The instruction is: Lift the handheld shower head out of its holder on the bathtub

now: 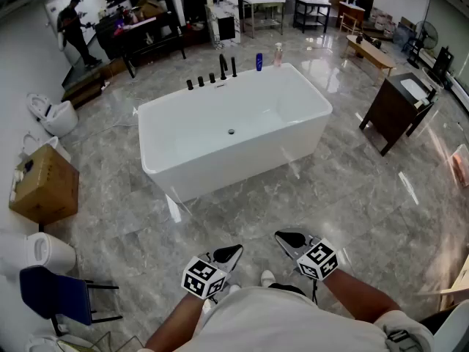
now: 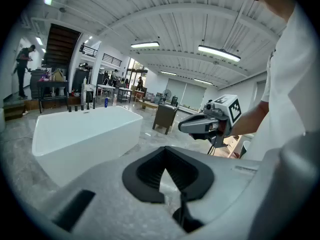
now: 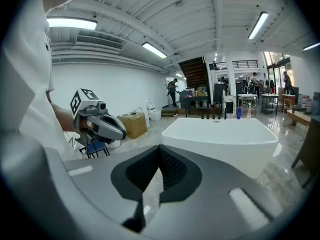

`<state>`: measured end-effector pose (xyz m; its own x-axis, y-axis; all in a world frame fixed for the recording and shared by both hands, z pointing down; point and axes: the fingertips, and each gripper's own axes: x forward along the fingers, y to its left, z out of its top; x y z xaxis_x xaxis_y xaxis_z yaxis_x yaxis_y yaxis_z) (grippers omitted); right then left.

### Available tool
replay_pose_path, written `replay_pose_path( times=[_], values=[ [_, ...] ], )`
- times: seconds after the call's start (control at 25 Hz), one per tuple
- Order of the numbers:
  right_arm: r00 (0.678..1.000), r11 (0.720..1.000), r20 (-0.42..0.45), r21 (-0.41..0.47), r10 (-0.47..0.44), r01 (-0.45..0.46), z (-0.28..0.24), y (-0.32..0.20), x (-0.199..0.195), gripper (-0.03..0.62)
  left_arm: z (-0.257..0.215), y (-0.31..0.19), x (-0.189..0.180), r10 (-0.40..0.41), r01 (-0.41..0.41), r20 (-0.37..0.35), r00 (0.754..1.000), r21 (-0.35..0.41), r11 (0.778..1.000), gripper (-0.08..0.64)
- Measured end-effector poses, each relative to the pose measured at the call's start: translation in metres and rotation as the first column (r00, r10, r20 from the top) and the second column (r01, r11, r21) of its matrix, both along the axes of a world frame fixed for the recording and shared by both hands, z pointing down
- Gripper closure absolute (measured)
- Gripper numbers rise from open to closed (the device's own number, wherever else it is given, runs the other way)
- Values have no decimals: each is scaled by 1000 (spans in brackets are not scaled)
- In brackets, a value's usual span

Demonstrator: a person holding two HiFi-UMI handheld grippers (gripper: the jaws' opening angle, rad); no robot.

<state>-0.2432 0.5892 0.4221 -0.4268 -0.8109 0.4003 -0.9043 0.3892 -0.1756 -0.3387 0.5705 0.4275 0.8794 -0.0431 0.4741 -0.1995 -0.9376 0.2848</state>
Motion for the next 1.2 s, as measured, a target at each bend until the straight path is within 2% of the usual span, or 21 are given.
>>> replay_pose_path(
  times=[0.24,0.52,0.6,0.72,0.84,1.0,1.08,1.2],
  values=[
    [1000,1000,-9,12,14,-14,-3,-16,63,581,-13,-9,61,7,-6,-10,1000,33,999,554],
    [999,998,52,64,-6,2,4,-21,111,576,-7,-12,109,-16,15,4,1000,45,999,554],
    [998,998,70,56,-2,-2,7,-22,121,499,-5,-15,118,-26,26,9,1000,38,999,554],
    [997,998,70,54,32,-36,9,-26,138,425,-7,-17,132,-15,15,20,1000,22,1000,554],
    [995,995,69,62,78,-83,12,-35,158,385,-4,-25,145,9,-10,35,999,20,1000,554],
    [991,992,77,49,113,-117,21,-48,179,371,0,-41,164,43,-44,34,998,26,999,554],
    [989,991,78,40,125,-128,25,-59,189,371,2,-60,170,49,-50,35,998,43,998,554],
    [988,990,66,22,140,-142,30,-79,201,374,7,-94,177,44,-44,24,999,28,999,554]
  ],
)
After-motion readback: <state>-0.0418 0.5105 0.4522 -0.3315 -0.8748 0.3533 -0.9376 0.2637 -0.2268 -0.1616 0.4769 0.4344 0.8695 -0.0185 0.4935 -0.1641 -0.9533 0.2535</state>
